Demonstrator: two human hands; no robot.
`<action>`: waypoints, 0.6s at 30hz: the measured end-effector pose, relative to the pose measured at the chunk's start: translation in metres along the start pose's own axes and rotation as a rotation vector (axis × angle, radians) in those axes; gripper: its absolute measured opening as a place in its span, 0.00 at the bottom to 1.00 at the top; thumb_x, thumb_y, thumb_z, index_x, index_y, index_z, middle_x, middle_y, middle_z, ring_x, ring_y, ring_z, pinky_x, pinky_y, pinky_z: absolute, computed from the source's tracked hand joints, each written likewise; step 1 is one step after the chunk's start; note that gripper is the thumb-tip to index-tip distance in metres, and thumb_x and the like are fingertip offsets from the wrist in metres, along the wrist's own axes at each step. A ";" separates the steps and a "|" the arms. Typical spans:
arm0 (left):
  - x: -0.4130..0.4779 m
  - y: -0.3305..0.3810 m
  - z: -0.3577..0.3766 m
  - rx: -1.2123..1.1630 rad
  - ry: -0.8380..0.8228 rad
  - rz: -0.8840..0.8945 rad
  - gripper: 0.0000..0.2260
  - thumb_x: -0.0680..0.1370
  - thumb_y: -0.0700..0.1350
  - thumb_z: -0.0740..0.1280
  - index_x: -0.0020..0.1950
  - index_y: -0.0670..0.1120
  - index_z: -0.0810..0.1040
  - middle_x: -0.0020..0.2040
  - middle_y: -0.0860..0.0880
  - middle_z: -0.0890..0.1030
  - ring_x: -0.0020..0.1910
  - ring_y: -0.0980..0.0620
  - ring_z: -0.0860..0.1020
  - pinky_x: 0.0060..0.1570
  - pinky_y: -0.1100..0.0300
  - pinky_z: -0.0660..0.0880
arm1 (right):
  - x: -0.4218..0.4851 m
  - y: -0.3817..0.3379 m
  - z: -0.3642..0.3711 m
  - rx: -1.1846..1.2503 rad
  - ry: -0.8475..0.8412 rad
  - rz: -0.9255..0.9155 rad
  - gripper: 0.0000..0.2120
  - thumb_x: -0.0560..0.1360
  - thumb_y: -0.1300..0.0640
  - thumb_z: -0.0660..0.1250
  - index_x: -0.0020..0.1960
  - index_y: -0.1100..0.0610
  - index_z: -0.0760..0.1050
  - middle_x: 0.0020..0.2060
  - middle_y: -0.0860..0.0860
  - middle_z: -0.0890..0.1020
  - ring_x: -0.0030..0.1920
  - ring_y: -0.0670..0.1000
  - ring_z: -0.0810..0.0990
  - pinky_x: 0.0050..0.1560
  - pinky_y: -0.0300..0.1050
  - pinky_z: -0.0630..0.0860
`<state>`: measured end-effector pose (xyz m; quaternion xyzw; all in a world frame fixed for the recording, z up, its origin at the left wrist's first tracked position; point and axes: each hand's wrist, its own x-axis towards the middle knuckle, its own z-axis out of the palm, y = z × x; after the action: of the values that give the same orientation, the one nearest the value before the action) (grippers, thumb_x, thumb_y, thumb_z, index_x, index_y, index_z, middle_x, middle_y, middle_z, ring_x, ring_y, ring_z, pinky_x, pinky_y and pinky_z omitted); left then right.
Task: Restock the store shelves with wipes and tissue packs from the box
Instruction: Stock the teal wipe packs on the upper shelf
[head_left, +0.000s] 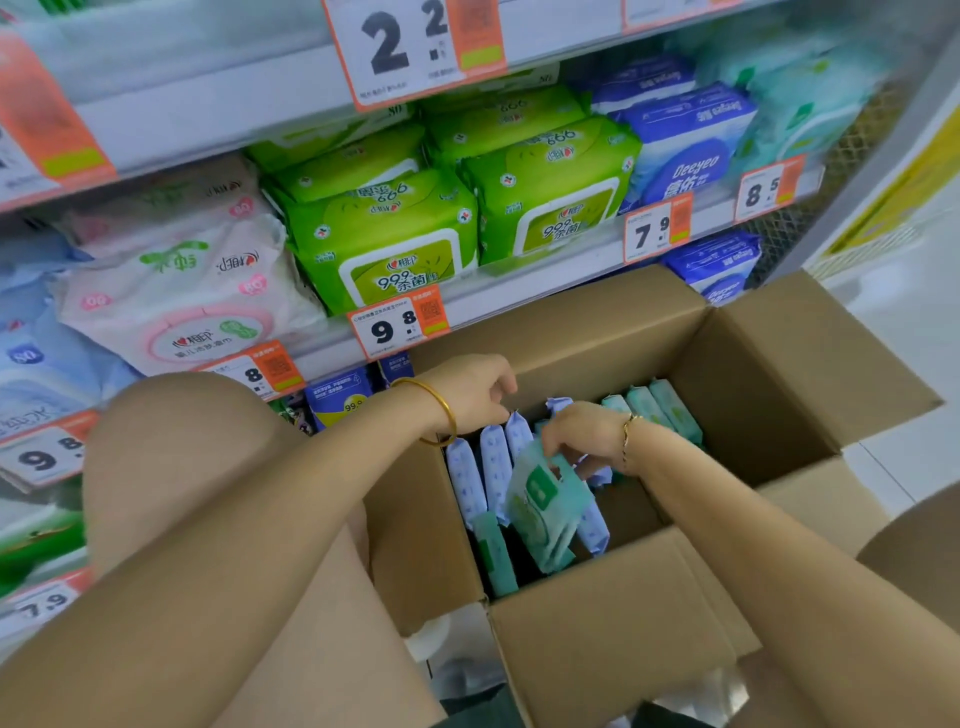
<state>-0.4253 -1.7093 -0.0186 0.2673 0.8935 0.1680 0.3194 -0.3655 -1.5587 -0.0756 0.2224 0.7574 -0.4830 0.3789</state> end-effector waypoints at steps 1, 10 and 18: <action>-0.001 0.000 0.000 -0.014 -0.014 0.004 0.17 0.76 0.40 0.64 0.65 0.45 0.71 0.62 0.46 0.75 0.58 0.49 0.75 0.54 0.60 0.72 | -0.006 -0.006 -0.010 0.051 0.034 -0.039 0.12 0.73 0.66 0.59 0.31 0.59 0.68 0.23 0.50 0.74 0.27 0.48 0.72 0.30 0.38 0.70; -0.012 0.014 -0.003 -0.182 -0.038 0.113 0.25 0.72 0.44 0.72 0.65 0.43 0.67 0.60 0.45 0.76 0.59 0.47 0.77 0.58 0.49 0.76 | -0.056 -0.032 -0.066 0.540 0.031 -0.291 0.08 0.75 0.64 0.55 0.44 0.64 0.73 0.28 0.56 0.82 0.25 0.52 0.81 0.26 0.38 0.79; -0.026 0.018 -0.019 -0.640 0.123 0.166 0.10 0.73 0.39 0.71 0.52 0.44 0.74 0.49 0.50 0.81 0.44 0.58 0.81 0.48 0.61 0.78 | -0.075 -0.033 -0.068 0.795 0.032 -0.483 0.18 0.75 0.45 0.59 0.53 0.57 0.77 0.44 0.55 0.85 0.41 0.52 0.85 0.39 0.44 0.82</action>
<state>-0.4148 -1.7124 0.0164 0.2149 0.7881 0.4812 0.3180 -0.3672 -1.5100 0.0187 0.1752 0.5495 -0.8066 0.1291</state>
